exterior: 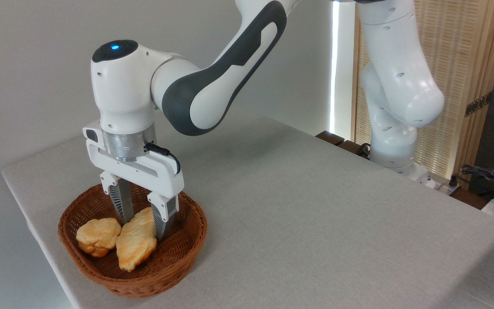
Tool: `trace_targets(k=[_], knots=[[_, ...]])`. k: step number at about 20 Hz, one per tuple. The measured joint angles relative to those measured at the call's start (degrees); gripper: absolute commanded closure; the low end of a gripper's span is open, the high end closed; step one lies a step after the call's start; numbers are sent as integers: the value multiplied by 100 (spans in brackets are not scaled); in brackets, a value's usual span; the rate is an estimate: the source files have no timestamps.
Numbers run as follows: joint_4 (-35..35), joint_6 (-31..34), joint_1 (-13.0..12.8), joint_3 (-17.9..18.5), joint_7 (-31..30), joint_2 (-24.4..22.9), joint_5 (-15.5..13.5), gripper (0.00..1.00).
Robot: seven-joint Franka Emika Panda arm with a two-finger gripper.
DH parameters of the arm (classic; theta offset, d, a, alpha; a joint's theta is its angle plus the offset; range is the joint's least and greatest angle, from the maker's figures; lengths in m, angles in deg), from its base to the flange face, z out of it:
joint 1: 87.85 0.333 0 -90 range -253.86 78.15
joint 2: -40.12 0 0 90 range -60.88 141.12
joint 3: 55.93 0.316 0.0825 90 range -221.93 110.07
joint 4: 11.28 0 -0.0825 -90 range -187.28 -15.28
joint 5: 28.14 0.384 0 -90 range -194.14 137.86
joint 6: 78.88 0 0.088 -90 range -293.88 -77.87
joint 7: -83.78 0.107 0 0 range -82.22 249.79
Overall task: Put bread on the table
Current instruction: 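Close the gripper on the elongated bread roll, then lift the bread roll out of the basket and carry it beside the basket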
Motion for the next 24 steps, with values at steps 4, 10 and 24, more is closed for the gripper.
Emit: trace_targets(k=[4, 10, 24], knots=[[8, 0, 0, 0, 0, 0, 0, 60], [26, 0, 0, 0, 0, -12, 0, 60], [49, 996, 4, 6, 41, -1025, 0, 55]])
